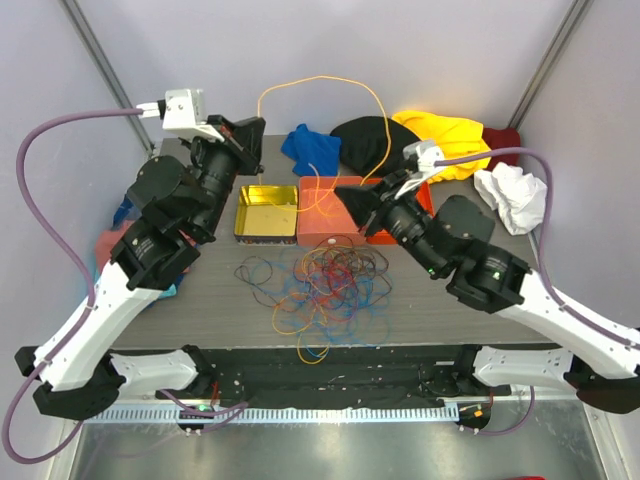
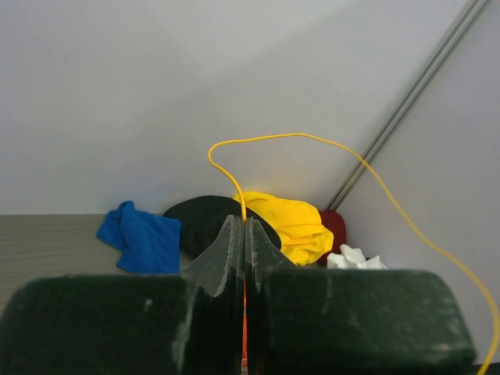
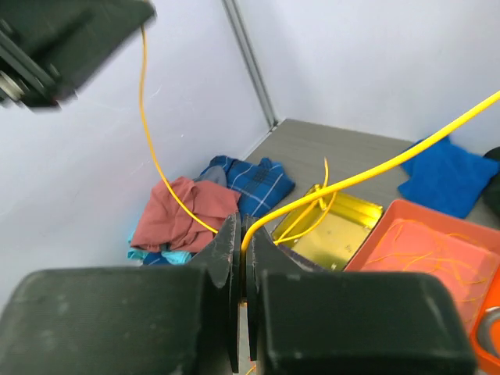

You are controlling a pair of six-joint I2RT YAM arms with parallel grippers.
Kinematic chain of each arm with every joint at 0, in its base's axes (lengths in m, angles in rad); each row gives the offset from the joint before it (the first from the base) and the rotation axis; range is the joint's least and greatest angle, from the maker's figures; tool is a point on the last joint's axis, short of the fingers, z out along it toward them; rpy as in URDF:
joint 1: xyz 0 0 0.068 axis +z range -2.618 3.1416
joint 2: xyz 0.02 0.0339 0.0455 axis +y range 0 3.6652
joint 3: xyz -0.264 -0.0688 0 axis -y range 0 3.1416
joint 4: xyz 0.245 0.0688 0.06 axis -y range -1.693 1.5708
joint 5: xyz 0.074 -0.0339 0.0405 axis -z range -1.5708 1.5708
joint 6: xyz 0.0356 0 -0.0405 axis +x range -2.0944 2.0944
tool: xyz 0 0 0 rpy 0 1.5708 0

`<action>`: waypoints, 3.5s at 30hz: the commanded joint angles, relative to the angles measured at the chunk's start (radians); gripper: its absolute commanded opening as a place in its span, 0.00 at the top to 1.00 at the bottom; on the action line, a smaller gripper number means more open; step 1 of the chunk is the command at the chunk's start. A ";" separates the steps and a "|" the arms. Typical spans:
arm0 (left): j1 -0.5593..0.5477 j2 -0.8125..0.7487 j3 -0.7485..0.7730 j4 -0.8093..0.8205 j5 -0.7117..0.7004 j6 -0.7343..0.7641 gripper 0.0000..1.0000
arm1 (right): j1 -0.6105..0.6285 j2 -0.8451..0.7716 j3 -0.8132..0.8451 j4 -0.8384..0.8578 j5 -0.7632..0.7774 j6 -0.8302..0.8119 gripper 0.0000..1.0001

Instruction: Untangle the cables

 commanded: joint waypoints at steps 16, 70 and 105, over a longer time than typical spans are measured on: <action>-0.005 -0.024 -0.316 0.111 -0.026 -0.185 1.00 | -0.185 0.172 0.093 -0.164 0.066 -0.051 0.99; -0.029 0.109 -0.962 0.284 -0.003 -0.441 0.56 | -0.252 -0.039 -0.140 -0.231 -0.166 0.241 0.99; 0.049 -0.186 -1.028 0.598 0.506 -0.432 1.00 | -0.252 0.051 -0.119 -0.167 -0.227 0.251 0.99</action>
